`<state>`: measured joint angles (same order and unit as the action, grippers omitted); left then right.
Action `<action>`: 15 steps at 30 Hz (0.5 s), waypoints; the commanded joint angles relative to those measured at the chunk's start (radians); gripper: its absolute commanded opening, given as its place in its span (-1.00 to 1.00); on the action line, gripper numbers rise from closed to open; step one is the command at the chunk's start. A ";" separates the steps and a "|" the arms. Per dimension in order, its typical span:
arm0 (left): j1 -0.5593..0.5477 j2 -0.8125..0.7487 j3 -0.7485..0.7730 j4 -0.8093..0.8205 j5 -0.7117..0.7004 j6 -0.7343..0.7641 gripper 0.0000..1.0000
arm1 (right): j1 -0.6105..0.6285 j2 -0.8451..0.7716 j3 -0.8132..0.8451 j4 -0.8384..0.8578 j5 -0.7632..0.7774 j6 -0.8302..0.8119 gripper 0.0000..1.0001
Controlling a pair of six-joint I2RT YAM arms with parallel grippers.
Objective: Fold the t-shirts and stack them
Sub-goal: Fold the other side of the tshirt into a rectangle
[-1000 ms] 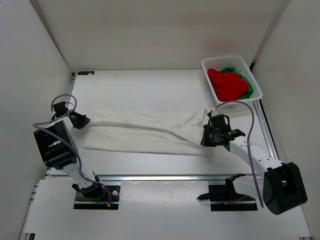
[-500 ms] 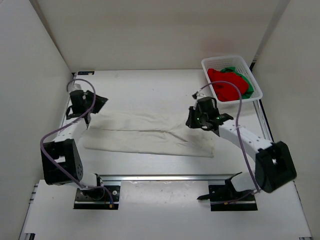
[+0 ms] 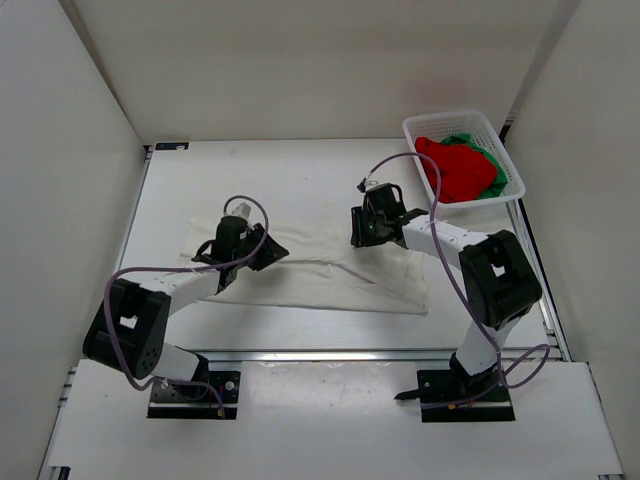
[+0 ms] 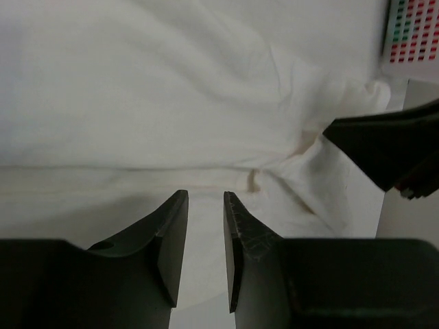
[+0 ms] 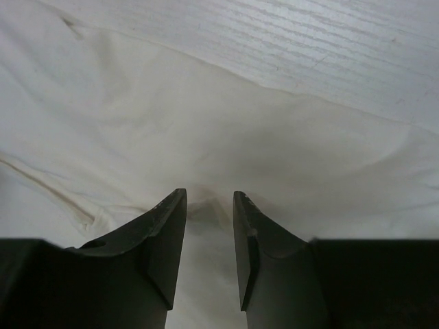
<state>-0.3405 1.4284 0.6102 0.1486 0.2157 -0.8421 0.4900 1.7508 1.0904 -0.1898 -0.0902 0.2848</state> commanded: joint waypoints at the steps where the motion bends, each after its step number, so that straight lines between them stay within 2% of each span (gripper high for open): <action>1: -0.043 -0.079 -0.035 0.037 -0.033 0.017 -0.23 | 0.013 -0.011 0.006 0.012 0.030 -0.003 -0.35; 3: -0.029 -0.092 -0.076 0.054 -0.010 0.011 -0.22 | 0.016 -0.010 -0.009 0.026 0.015 0.000 -0.37; 5: -0.012 -0.101 -0.099 0.066 0.001 0.012 -0.23 | 0.009 -0.001 -0.007 0.010 -0.022 -0.004 -0.52; 6: -0.006 -0.108 -0.108 0.062 0.001 0.015 -0.24 | 0.012 -0.008 -0.009 0.018 -0.034 0.005 -0.61; 8: 0.012 -0.123 -0.125 0.069 0.013 0.015 -0.23 | 0.022 -0.019 -0.012 0.007 -0.043 -0.001 -0.93; 10: 0.012 -0.137 -0.138 0.071 0.017 0.018 -0.23 | 0.041 -0.043 -0.011 -0.019 -0.033 0.004 -1.00; 15: 0.015 -0.169 -0.153 0.089 0.034 0.006 -0.23 | 0.125 -0.151 -0.056 -0.092 0.012 0.051 -1.00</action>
<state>-0.3294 1.3037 0.4644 0.1955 0.2260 -0.8387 0.5591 1.7004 1.0573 -0.2420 -0.0998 0.3016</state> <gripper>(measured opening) 0.382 0.006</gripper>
